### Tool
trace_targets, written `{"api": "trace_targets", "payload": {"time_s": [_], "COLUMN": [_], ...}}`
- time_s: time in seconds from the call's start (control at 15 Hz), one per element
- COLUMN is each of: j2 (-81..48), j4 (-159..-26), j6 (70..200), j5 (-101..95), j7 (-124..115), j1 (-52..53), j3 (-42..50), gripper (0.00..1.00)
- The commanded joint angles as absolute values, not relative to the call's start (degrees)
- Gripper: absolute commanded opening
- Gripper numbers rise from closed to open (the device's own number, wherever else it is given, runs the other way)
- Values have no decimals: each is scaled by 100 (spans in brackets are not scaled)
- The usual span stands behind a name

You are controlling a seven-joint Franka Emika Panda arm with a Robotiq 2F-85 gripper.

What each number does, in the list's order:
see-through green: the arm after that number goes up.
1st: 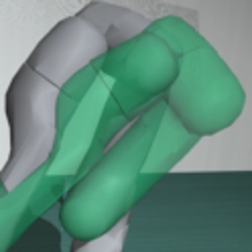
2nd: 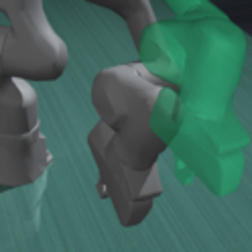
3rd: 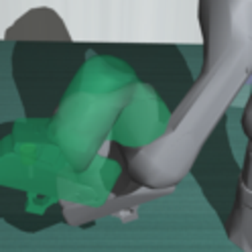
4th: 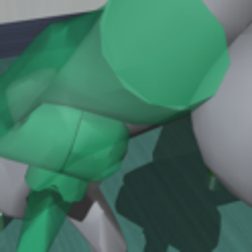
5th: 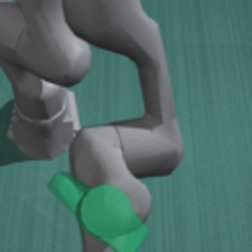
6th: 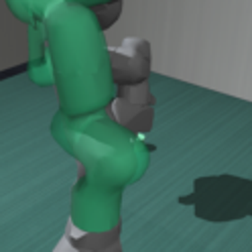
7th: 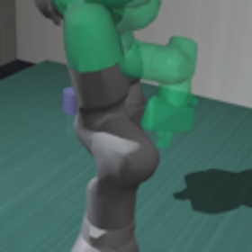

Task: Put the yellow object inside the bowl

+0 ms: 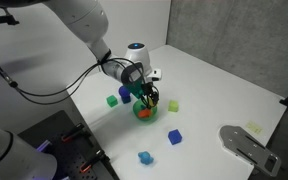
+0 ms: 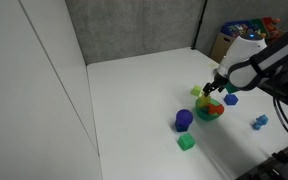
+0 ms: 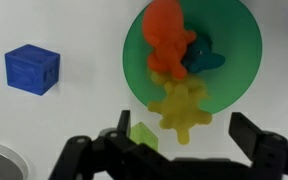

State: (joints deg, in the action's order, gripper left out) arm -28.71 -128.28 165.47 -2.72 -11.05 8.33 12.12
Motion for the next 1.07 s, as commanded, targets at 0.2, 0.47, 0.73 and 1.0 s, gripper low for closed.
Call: {"api": "trace_targets", "payload": {"time_s": [0.2,0.47,0.73,1.0], "j2": [-2012,-1467,-862,-204], "j4": [-12933,-12744,-12476,-12288], "j6": [15474,14506,13442,12461], "j5": [-407,-558,-495,-85], "j7": [-1020,-1021,-758,78], "j1": [549,341,57,-247], "j3": [1166,1131,971,798], "gripper": [100,100,100,100]}}
